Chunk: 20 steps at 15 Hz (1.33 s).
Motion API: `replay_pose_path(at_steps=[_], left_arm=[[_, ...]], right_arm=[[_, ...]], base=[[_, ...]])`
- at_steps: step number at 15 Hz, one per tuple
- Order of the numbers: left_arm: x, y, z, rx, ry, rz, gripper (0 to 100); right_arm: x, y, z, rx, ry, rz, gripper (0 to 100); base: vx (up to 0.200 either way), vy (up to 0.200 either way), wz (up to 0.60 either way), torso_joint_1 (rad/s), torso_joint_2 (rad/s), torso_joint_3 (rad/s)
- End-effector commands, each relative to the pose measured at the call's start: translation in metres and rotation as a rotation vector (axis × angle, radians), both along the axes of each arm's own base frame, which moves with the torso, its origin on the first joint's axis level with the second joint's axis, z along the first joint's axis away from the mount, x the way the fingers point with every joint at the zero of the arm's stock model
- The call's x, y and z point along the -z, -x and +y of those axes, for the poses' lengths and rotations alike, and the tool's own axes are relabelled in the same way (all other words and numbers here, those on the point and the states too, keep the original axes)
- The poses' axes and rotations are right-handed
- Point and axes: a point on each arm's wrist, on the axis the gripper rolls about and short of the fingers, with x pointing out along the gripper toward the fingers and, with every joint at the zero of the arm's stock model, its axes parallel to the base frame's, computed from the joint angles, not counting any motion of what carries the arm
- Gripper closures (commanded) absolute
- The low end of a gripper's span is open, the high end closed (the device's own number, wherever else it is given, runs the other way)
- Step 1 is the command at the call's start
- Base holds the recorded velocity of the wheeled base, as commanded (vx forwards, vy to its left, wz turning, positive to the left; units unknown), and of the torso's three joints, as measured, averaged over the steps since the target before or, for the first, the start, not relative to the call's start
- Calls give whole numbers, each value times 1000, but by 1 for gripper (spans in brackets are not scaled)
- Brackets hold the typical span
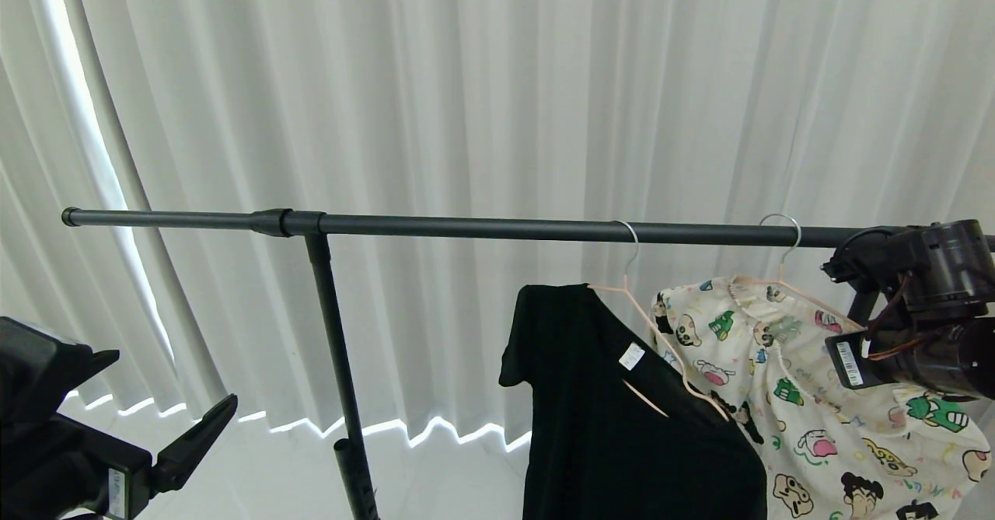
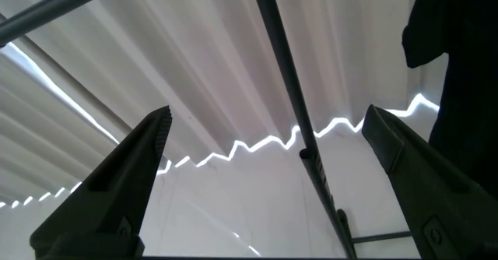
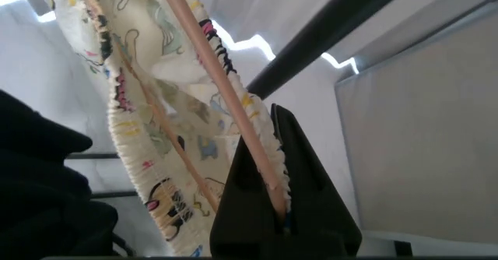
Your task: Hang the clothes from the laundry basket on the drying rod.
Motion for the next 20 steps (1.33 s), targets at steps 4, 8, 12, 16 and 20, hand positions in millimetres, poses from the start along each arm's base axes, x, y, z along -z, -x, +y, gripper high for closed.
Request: replay_pose_path(at_steps=[4,8,12,16,20], left_arm=[[1,-1,0,0,0,5,0],[-1,0,3,-28,4,-7,0],[-10,0,17,-167,27,-50,0],[-12,14,26,-284,76,-107,0],[3,35,25,-292,69,-124,0]], right_arm=[[1,2,1,1,-7,3,0],[-31,31,-6,17,-64,-118,0],[-73,107,-28,21,-109,-267,0],[-68,187,-54,93,-54,-293,0],[-37,247,-67,145,73,-280,0]], base=[[0,0,0,0,0,0],[0,0,0,0,0,0],[0,0,0,0,0,0],[0,0,0,0,0,0],[-50,0,0,1,1,2]])
